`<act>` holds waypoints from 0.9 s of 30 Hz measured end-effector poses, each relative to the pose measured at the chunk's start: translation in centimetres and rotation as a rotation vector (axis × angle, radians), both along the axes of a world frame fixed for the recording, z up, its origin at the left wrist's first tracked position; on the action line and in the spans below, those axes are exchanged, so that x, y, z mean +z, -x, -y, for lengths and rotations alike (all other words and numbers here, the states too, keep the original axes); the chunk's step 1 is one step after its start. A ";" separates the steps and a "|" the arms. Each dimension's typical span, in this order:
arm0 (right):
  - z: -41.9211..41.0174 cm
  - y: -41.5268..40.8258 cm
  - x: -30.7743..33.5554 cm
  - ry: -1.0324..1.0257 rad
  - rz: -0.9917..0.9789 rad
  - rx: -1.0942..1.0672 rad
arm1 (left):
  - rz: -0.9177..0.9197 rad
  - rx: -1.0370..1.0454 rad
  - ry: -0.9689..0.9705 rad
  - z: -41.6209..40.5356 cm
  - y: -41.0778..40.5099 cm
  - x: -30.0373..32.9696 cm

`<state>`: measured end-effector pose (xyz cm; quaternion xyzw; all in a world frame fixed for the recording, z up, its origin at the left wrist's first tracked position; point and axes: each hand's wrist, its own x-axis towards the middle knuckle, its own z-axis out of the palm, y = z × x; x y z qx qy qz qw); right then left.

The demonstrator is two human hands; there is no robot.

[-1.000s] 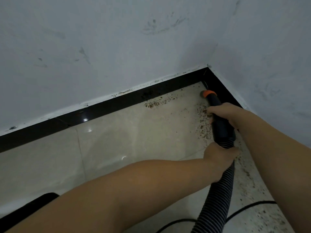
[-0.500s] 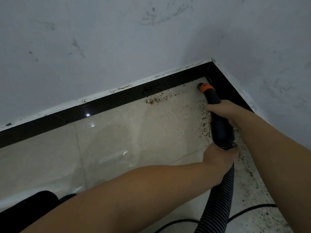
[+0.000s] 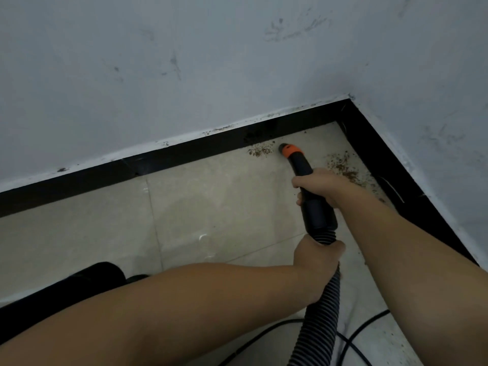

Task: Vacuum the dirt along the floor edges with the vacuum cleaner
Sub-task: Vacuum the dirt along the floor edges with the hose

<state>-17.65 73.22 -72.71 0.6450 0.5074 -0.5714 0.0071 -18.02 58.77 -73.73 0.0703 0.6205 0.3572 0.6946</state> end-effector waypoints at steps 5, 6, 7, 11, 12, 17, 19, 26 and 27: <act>1.7 2.1 0.4 0.031 -0.027 0.073 | -0.019 0.057 0.006 1.7 1.6 0.4; 1.9 2.6 0.5 0.033 -0.032 0.087 | -0.022 0.066 0.008 1.9 1.8 0.5; 2.2 3.0 0.5 0.036 -0.039 0.102 | -0.026 0.073 0.012 2.2 2.0 0.6; 3.0 4.5 0.3 0.050 -0.072 0.128 | -0.048 0.096 0.024 2.9 3.0 0.5; 3.0 4.7 0.1 0.046 -0.081 0.119 | -0.060 0.098 0.026 2.8 3.2 0.5; 2.3 5.1 -1.0 0.006 -0.119 0.041 | -0.121 0.092 0.031 1.9 4.1 -0.2; 2.0 5.0 -1.4 0.004 -0.137 0.019 | -0.130 0.085 0.036 1.6 4.2 -0.5; 0.4 3.3 -2.2 -0.005 -0.158 -0.031 | -0.116 0.045 0.041 0.1 3.3 -1.5; 0.0 2.9 -2.3 -0.011 -0.158 -0.044 | -0.112 0.032 0.041 -0.2 3.0 -1.6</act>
